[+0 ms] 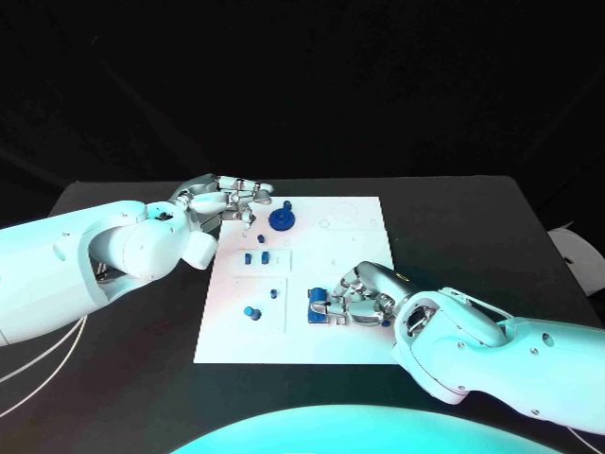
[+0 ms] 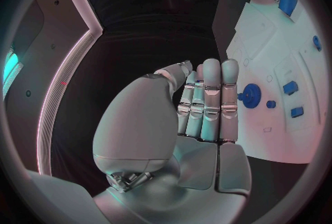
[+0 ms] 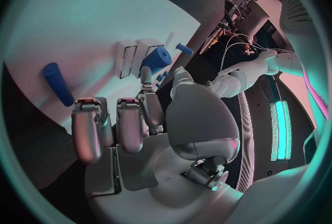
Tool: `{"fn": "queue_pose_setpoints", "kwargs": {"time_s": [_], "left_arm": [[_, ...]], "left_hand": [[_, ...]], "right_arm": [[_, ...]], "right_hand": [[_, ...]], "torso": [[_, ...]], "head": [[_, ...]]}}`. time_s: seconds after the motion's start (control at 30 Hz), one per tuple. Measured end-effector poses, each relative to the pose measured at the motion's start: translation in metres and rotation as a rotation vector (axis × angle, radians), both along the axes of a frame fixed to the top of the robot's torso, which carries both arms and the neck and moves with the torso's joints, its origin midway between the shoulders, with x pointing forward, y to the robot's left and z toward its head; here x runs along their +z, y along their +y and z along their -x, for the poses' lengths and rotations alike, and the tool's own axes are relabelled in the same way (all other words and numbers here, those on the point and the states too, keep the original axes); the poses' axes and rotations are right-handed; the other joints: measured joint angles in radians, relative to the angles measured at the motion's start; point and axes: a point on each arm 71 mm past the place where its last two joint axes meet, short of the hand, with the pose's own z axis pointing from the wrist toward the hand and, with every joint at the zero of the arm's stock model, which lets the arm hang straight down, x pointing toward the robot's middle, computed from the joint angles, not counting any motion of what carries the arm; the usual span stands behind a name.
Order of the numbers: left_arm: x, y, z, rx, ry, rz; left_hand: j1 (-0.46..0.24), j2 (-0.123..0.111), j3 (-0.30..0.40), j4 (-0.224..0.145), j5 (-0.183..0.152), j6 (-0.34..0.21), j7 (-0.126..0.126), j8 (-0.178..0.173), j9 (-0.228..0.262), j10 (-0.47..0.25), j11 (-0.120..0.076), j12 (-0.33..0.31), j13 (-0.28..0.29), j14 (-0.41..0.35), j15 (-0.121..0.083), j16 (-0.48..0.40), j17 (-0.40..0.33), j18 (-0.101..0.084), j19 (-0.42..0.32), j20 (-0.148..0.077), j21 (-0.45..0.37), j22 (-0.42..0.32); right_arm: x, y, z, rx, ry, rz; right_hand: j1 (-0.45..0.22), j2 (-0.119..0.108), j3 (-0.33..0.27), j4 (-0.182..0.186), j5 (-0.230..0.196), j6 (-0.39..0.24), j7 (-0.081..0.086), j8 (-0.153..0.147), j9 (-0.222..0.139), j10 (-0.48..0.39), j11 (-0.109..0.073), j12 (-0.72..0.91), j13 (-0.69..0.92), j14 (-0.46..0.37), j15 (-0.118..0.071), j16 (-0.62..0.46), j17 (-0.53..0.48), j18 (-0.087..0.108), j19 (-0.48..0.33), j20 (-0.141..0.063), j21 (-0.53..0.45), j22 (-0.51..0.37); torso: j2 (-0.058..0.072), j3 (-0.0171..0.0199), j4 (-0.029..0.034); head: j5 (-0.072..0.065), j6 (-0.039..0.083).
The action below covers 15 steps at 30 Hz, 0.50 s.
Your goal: Assemble the parts on the task board
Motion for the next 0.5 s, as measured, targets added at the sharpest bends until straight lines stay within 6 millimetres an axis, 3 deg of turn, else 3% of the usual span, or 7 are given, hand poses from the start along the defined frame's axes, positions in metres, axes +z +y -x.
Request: {"fn": "queue_pose_setpoints", "kwargs": {"time_s": [0.07,0.2,0.5], "left_arm": [[0.0000,0.0000,0.0000,0.000,0.000,0.000],[0.0000,-0.0001,0.0000,-0.001,0.001,0.000],[-0.0002,0.0003,0.0001,-0.001,0.002,-0.001]], "left_hand": [[0.000,0.000,0.000,0.000,0.000,0.000,0.000,0.000,0.000,0.000,0.000,0.000,0.000,0.000,0.000,0.000,0.000,0.000,0.000,0.000,0.000,0.000],[0.000,0.000,0.000,0.000,0.000,0.000,0.000,0.000,0.000,0.000,0.000,0.000,0.000,0.000,0.000,0.000,0.000,0.000,0.000,0.000,0.000,0.000],[0.000,0.000,0.000,0.000,0.000,0.000,0.000,0.000,0.000,0.000,0.000,0.000,0.000,0.000,0.000,0.000,-0.001,0.000,0.000,0.000,-0.006,-0.002]], "right_arm": [[0.0005,0.0000,0.0002,0.003,-0.005,0.001],[0.0010,0.0011,0.0002,0.011,-0.015,0.005],[-0.0002,0.0036,-0.0021,0.021,-0.030,0.019]], "right_hand": [[0.032,0.003,0.004,-0.004,0.022,0.003,-0.003,0.004,0.003,0.007,0.000,0.012,0.000,0.000,0.000,0.000,0.000,0.000,0.000,0.000,0.005,0.000],[0.074,0.009,0.007,-0.009,0.028,0.007,-0.007,0.011,0.007,0.018,-0.004,0.030,0.002,0.000,-0.007,0.006,0.000,0.000,0.000,0.000,0.013,0.001],[0.100,0.015,0.004,-0.018,0.028,0.008,-0.008,0.015,0.009,0.022,-0.007,0.038,0.002,0.000,-0.007,0.010,0.000,0.000,0.000,0.000,0.017,0.001]], "torso": [[0.000,0.0000,-0.0005],[0.000,0.0000,-0.0002],[0.000,-0.0006,0.0006]], "head": [[0.000,0.000],[-0.002,-0.001],[-0.001,-0.002]]}}
